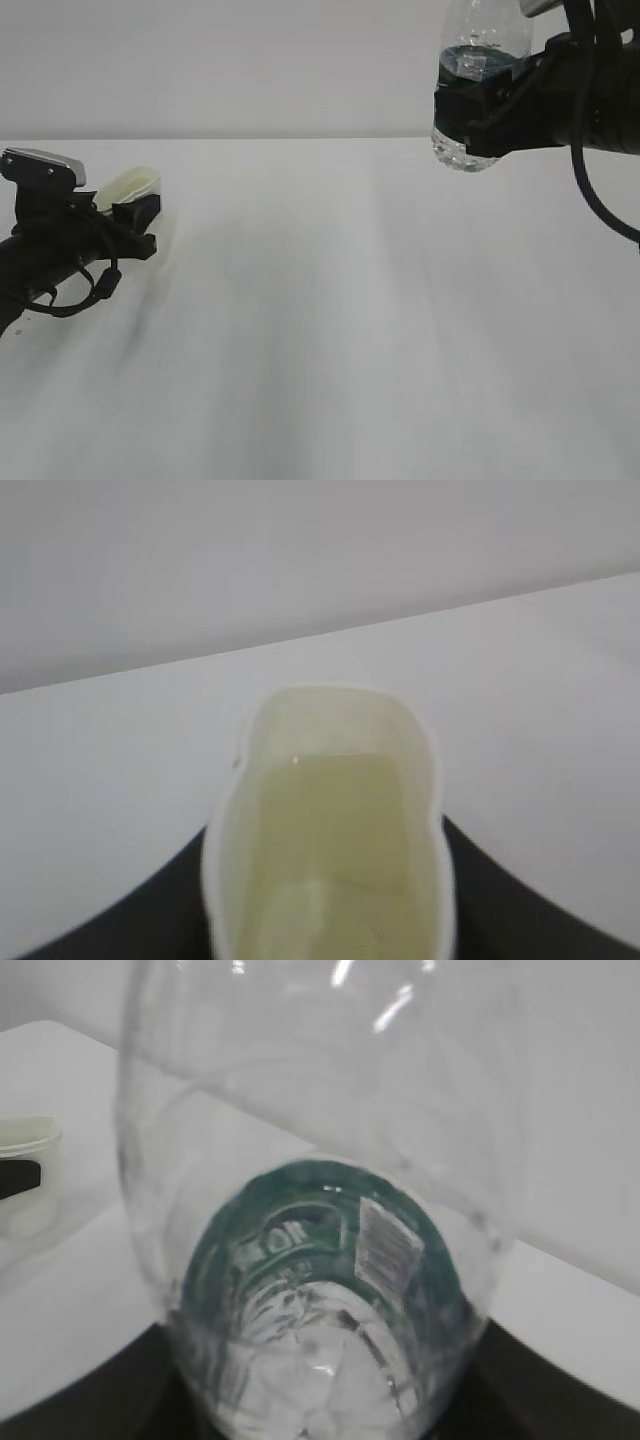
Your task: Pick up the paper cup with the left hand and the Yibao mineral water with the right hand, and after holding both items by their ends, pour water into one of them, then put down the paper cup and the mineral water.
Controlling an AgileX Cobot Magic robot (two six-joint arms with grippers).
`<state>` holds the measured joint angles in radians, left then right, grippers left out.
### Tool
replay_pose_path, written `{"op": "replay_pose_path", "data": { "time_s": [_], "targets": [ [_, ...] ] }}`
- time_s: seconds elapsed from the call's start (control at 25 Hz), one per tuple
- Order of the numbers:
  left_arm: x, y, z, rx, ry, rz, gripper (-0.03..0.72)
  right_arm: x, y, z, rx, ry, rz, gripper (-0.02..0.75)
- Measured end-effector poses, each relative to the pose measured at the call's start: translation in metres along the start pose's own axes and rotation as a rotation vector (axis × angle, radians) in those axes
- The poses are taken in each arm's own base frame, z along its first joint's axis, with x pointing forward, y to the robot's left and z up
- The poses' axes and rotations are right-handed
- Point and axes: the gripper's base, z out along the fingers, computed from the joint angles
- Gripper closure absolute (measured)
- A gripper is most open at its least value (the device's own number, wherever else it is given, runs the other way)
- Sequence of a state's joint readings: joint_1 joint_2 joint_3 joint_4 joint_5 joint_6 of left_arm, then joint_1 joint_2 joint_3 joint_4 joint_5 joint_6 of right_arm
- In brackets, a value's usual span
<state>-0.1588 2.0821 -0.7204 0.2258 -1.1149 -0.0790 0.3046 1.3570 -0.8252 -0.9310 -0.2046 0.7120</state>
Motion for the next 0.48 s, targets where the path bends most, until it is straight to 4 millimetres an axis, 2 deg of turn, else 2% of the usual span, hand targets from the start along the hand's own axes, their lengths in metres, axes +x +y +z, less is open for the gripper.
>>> {"op": "replay_pose_path", "data": {
  "time_s": [0.24,0.4,0.48],
  "targets": [
    [0.002,0.0,0.0,0.001,0.002,0.001,0.365,0.0,0.0,0.0,0.0,0.0,0.0,0.321],
    [0.023,0.0,0.002,0.002,0.059,-0.011,0.366,0.0,0.0,0.0,0.0,0.0,0.0,0.321],
    [0.026,0.0,0.002,0.003,0.055,-0.014,0.367,0.0,0.0,0.0,0.0,0.0,0.0,0.321]
  ]
}}
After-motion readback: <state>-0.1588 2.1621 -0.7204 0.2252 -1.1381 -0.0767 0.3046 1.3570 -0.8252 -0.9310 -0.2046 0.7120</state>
